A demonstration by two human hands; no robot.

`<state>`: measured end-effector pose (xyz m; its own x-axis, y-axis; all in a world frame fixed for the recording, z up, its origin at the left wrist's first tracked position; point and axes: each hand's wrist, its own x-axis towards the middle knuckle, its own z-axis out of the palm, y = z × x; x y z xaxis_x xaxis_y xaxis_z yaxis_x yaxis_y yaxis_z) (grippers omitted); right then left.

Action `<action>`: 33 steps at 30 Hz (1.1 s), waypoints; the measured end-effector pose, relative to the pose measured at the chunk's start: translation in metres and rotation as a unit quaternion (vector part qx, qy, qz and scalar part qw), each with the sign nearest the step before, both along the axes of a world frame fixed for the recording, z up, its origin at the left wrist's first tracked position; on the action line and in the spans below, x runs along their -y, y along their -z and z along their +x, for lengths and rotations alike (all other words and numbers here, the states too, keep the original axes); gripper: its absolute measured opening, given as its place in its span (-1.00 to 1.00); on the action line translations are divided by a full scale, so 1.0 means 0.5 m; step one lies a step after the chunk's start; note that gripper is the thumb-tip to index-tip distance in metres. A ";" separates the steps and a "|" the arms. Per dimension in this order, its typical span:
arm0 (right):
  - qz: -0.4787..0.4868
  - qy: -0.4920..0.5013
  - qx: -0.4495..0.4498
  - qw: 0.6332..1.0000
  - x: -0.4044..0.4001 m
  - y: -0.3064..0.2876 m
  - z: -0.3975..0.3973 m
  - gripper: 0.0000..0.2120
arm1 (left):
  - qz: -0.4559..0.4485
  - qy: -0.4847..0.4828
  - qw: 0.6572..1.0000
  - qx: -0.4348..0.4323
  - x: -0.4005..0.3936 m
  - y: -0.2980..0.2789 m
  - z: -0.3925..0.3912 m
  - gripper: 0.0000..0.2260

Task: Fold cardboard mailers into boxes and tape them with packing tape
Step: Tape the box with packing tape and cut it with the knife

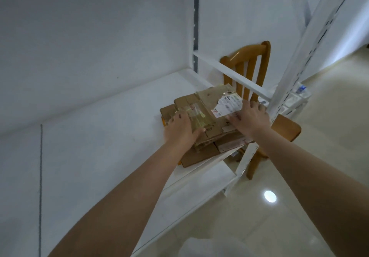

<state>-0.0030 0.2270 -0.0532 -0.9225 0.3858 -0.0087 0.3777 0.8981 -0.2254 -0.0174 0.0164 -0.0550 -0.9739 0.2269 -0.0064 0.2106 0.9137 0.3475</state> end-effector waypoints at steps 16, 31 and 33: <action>-0.030 0.074 -0.149 0.986 0.005 -0.042 -0.002 -0.20 | 0.215 -0.023 0.976 0.001 0.020 0.001 0.007 -0.32; -0.227 -0.133 -0.125 0.957 0.595 -0.108 0.076 -0.36 | 0.306 -0.199 0.925 -0.103 0.634 -0.098 0.226 -0.41; -0.221 -0.168 -0.122 0.953 0.716 -0.098 0.102 -0.41 | 0.289 -0.226 0.924 -0.106 0.749 -0.098 0.292 -0.40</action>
